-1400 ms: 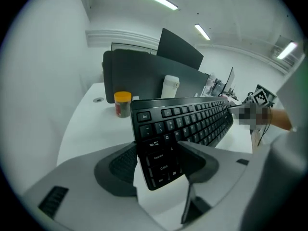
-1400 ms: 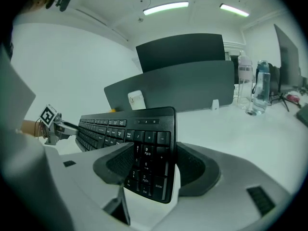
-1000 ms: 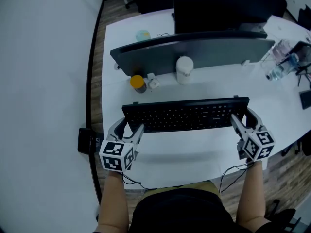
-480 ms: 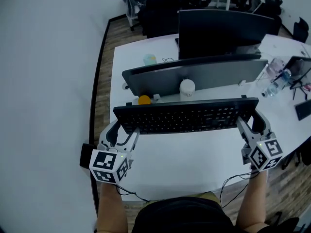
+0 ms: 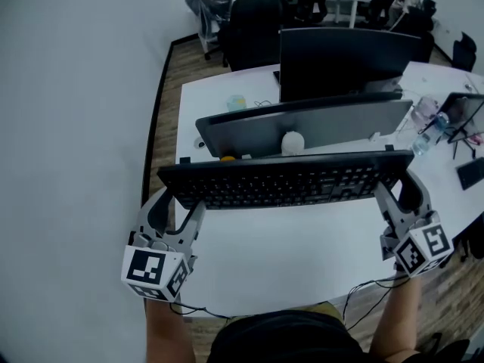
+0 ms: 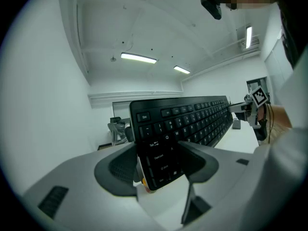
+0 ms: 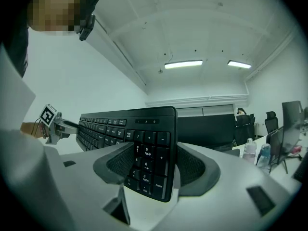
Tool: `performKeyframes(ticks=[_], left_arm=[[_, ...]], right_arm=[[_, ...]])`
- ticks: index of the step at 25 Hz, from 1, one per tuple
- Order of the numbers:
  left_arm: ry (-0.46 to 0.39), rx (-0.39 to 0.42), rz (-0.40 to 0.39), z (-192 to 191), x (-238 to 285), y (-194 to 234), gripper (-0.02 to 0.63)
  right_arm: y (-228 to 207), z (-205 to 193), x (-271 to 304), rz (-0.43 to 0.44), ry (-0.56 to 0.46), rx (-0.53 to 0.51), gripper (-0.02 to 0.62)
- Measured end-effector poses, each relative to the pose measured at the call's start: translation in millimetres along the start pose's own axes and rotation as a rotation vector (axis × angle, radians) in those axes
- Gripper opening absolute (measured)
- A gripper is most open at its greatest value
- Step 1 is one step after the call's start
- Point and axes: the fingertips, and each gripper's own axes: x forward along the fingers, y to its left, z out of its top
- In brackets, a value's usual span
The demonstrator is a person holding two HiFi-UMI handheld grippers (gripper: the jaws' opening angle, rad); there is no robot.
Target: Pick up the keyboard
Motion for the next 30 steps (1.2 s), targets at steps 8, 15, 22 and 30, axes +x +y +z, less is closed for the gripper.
performKeyframes(ticks=[8,15,22,30], left_arm=[[-0.072,0.024,0.021,33.9,-22.3,0.9,0.264],[-0.109,0.038,0.028,45.9,-30.1,-1.9,0.264],[-0.106,0.036,0.030,43.8,-24.3,-8.4,0.264],[-0.103,0.040,0.032,45.1,-19.4,-10.4,0.264]], right_arm=[[9.2,38.0,-18.5,-0.014,-0.073,-0.033,0.287],[11.0,51.4,-29.7,-0.028,-0.105,-0.048,0.287],[3.4,47.8,-31.1,-0.039,-0.104,-0.048,0.287],[-2.5,48.9,-28.5,-0.045,-0.108,-0.052,0.287]])
